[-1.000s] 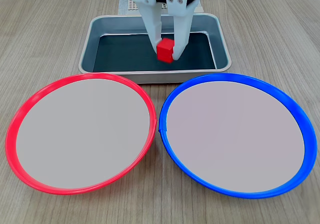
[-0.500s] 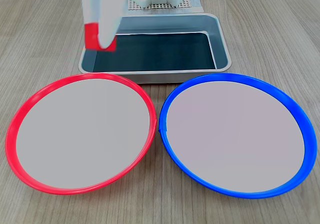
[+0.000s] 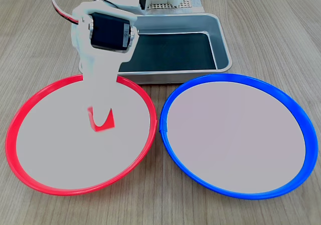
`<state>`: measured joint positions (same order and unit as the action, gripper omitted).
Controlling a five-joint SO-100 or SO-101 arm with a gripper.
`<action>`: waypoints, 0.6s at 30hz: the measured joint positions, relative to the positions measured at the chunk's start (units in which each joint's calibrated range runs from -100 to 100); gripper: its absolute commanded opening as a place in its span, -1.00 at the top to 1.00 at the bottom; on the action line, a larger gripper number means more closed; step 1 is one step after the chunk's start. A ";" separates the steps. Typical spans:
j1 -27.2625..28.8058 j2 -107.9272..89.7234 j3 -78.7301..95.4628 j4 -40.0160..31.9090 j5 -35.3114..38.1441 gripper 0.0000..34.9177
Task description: Move a red block from tray to red dish
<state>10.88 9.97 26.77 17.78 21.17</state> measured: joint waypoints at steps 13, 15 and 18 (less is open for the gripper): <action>-2.65 -23.53 17.33 0.00 -15.29 0.99; -2.92 -30.35 23.59 1.22 -17.63 0.99; -5.49 -45.69 37.84 4.24 -21.15 0.99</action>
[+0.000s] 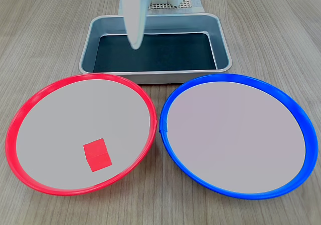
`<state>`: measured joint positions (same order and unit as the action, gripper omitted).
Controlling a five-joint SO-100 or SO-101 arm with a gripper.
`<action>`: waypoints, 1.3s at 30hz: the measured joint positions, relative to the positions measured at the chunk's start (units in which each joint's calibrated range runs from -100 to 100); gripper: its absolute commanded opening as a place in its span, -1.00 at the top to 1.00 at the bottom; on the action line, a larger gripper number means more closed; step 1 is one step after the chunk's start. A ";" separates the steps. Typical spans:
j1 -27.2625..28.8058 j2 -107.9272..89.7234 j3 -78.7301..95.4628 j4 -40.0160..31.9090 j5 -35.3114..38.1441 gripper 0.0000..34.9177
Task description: Move a red block from tray to red dish
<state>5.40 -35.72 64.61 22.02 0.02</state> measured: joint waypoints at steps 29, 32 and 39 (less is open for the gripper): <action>0.00 -63.00 35.30 25.53 -6.15 0.98; 0.00 -63.00 35.30 25.53 -6.15 0.98; 0.00 -63.00 35.30 25.53 -6.15 0.98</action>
